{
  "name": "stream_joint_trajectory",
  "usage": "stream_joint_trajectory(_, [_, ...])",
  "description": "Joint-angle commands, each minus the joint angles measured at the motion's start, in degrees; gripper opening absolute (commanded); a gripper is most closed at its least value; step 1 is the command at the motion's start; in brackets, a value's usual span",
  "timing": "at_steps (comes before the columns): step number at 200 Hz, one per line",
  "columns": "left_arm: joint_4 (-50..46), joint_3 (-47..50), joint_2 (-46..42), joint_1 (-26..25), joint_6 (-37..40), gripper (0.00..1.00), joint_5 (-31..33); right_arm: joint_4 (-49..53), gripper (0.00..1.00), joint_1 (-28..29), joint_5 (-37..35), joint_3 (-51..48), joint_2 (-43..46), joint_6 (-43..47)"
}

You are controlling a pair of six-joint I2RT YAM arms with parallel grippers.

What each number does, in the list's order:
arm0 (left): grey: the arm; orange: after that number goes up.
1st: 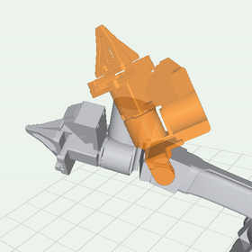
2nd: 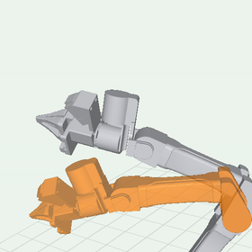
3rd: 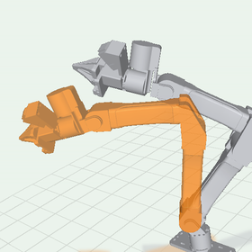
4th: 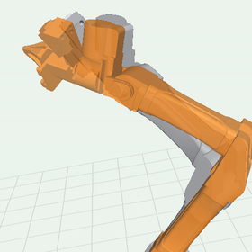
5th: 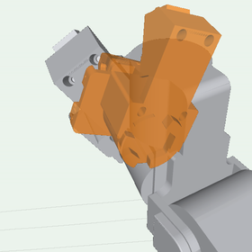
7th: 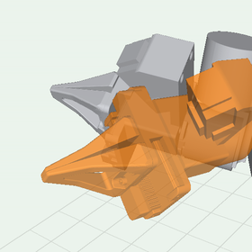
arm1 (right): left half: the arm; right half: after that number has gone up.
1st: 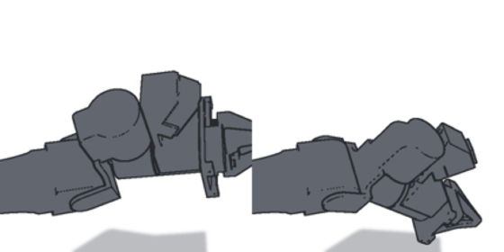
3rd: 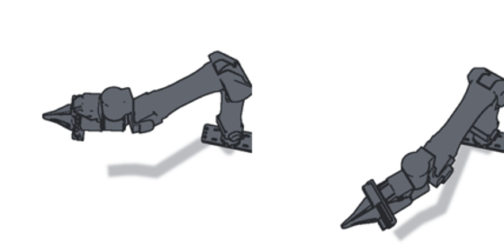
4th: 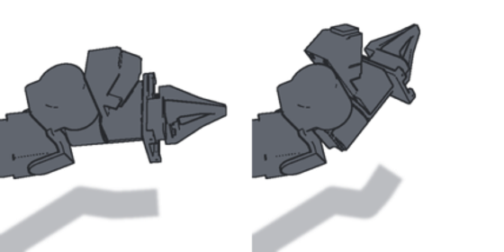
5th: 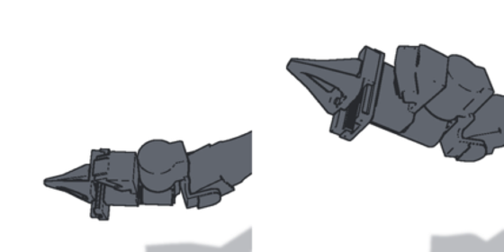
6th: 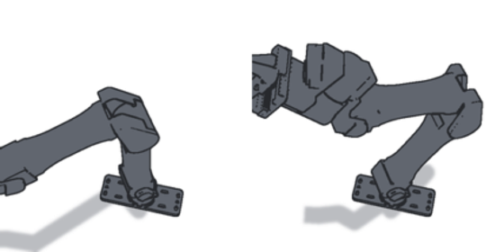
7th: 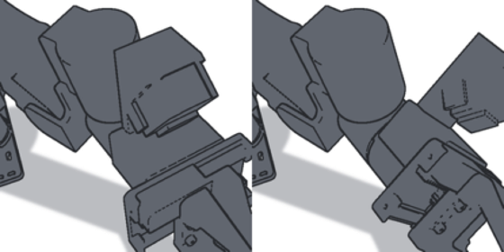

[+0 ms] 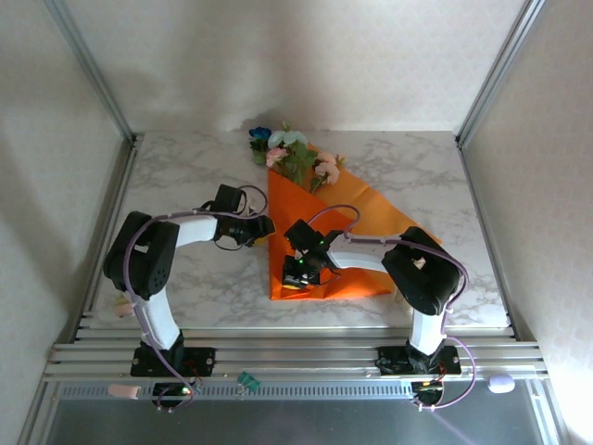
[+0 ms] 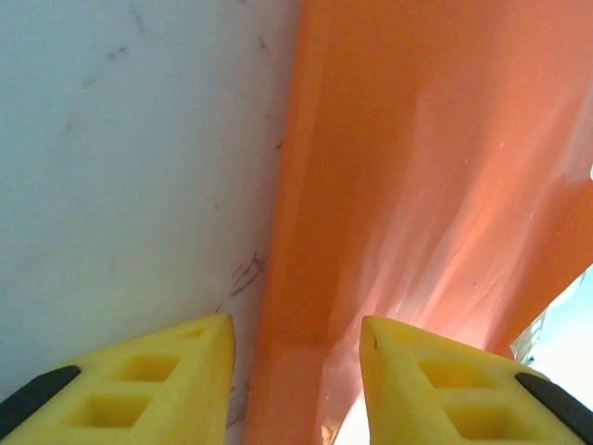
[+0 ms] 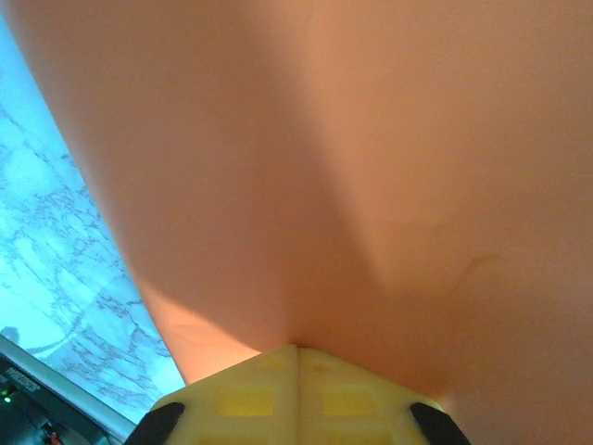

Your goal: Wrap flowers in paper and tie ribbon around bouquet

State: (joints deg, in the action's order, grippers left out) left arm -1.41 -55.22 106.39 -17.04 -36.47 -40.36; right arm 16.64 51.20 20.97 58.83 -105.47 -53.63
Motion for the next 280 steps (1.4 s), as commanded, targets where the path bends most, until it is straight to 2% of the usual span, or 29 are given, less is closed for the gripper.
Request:
stream_joint_trajectory(1, [1.5,-1.1,2.9,2.0,4.8,0.37,-4.4,4.1,0.0,-0.2,-1.3,-3.1,-1.9,-1.2])
stream_joint_trajectory(31, [5.7,1.0,3.6,5.4,5.3,0.36,-8.6,3.6,0.0,-0.4,-0.7,-3.0,-2.2,-1.3])
stream_joint_trajectory(60, [8.4,0.9,5.9,5.5,6.1,0.35,-13.6,2.9,0.0,-0.5,0.0,-3.3,-2.6,-1.6])
stream_joint_trajectory(83, [9.7,0.9,6.8,5.4,6.5,0.36,-14.8,2.8,0.0,-0.5,0.1,-3.2,-2.9,-1.7])
stream_joint_trajectory(154, [12.1,-2.5,10.8,5.4,5.0,0.38,-13.2,3.3,0.0,-0.5,0.3,-2.7,-2.9,-1.7])
stream_joint_trajectory(215, [12.8,-5.2,13.3,4.7,4.9,0.37,-12.0,3.5,0.0,-0.5,0.6,-2.0,-3.1,-1.7])
stream_joint_trajectory(242, [13.8,-5.4,14.0,4.8,4.4,0.31,-12.5,3.7,0.0,-0.6,0.6,-1.8,-3.0,-1.8])
stream_joint_trajectory(280, [14.8,-4.9,13.6,4.9,4.2,0.1,-12.1,4.0,0.0,-0.6,0.6,-1.5,-2.9,-1.7])
